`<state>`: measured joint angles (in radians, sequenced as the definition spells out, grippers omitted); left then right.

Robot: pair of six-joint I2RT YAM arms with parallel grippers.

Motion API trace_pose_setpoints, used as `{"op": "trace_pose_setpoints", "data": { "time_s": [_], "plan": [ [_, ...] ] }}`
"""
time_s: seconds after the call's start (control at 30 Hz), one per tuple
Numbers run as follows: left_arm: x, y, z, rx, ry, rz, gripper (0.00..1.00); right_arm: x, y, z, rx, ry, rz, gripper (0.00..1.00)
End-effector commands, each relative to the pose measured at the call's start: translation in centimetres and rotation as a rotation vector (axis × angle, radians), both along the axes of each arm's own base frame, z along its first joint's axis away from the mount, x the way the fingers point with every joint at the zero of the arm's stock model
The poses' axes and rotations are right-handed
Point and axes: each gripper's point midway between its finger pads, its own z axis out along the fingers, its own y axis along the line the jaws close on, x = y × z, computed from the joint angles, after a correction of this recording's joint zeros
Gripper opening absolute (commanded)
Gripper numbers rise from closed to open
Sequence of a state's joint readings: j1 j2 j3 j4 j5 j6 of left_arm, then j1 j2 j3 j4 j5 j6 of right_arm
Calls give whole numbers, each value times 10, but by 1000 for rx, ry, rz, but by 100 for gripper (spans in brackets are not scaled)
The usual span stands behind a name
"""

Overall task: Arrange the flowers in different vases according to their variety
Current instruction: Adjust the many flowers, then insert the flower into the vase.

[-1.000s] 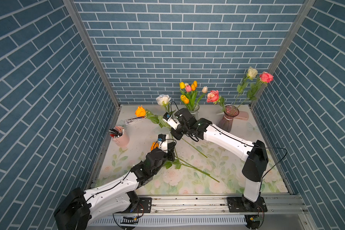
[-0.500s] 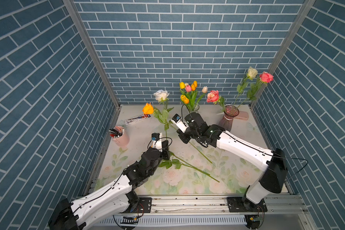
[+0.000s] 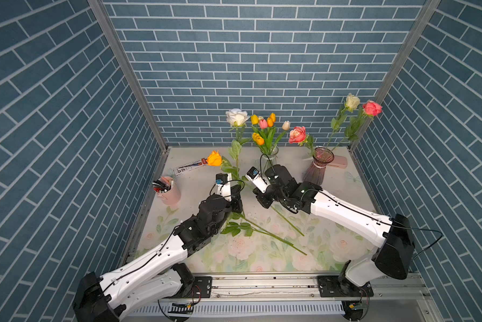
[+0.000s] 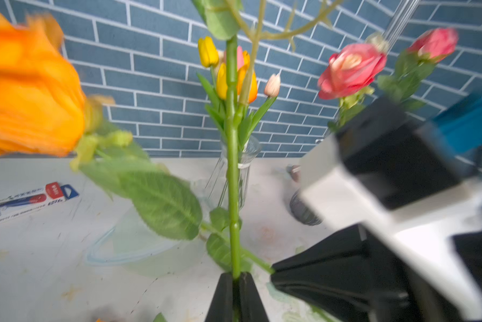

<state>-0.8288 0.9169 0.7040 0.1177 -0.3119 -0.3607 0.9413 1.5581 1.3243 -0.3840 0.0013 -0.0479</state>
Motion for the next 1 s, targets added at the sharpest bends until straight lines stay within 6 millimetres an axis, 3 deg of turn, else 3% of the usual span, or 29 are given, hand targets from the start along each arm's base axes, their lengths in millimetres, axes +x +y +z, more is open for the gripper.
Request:
{"op": "trace_pose_setpoints", "data": {
  "time_s": [0.0,0.17,0.3,0.37,0.47,0.6,0.7,0.83,0.97],
  "plan": [
    [-7,1,16,-16,-31,-36,0,11,3,-4,21,-3,-54,0],
    [-14,29,26,-13,-46,46,0,14,-7,10,30,-35,-92,0],
    [-25,52,41,-16,-68,95,0,18,-29,40,64,-92,-167,0],
    [-33,61,48,-20,-84,99,0,19,-42,67,115,-135,-198,0],
    [-44,74,53,-21,-107,100,0,20,-71,131,251,-226,-264,0],
    [-54,86,48,-25,-113,107,0,16,-116,219,405,-414,-369,0],
    [-56,87,43,-38,-113,99,0,15,-159,268,489,-609,-519,0],
    [-54,75,33,-31,-101,60,0,26,-213,308,504,-798,-753,0],
    [-50,55,24,-20,-83,-8,0,48,-255,331,498,-950,-936,0]
  ]
}}
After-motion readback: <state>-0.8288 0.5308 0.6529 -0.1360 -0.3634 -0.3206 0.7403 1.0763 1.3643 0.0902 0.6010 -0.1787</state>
